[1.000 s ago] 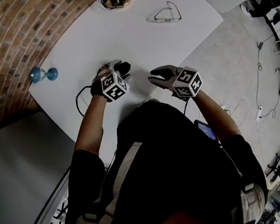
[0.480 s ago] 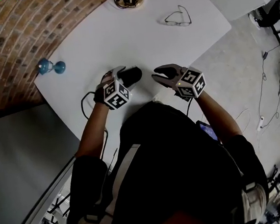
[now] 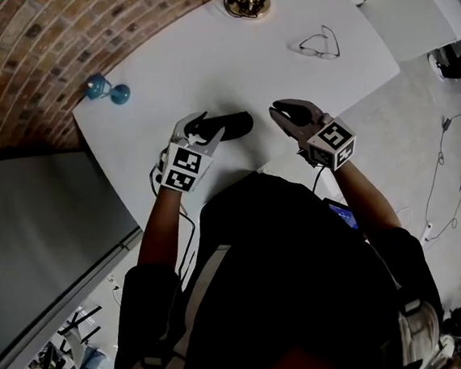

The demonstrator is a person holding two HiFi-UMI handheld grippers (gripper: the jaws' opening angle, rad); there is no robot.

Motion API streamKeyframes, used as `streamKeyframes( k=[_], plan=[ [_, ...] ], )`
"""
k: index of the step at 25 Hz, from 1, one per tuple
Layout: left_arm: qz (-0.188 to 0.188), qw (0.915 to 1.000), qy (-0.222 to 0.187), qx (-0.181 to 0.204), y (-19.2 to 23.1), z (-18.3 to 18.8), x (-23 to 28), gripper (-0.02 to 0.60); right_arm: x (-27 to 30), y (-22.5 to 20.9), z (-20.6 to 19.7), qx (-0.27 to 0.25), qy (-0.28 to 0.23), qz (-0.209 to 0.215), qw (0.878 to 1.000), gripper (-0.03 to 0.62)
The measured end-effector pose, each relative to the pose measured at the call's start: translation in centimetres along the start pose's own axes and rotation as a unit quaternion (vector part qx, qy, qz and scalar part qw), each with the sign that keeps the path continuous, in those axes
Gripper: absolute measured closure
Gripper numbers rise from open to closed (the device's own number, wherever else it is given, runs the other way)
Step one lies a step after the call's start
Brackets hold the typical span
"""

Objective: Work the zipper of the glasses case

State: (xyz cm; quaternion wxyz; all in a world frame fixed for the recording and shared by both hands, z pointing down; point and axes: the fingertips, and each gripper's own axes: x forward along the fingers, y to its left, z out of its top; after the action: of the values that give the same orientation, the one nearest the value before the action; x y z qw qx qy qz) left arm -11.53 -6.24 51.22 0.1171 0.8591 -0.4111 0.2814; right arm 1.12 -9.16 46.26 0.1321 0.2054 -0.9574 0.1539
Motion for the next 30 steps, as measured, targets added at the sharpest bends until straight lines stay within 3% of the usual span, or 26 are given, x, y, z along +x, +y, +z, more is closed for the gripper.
streamKeyframes(
  k=[4,9,17,30],
  plan=[
    [0.048,0.9935,-0.073,-0.073,2.1,2.3,-3.6,0.425,0.4,0.4,2.4,-0.037,-0.030,-0.008,0.999,0.560],
    [0.100,0.9826,-0.124,-0.095,3.3,4.1,-7.4,0.499,0.2,1.2,4.8,-0.059,-0.063,-0.009,0.996,0.589],
    [0.151,0.9695,-0.160,-0.108,3.5,4.8,-10.8,0.574,-0.3,1.9,6.7,-0.075,-0.089,-0.016,0.993,0.591],
    [0.149,0.9665,-0.158,-0.138,3.4,3.5,-10.7,0.574,-0.5,1.1,6.0,-0.051,-0.085,-0.024,0.995,0.591]
  ],
)
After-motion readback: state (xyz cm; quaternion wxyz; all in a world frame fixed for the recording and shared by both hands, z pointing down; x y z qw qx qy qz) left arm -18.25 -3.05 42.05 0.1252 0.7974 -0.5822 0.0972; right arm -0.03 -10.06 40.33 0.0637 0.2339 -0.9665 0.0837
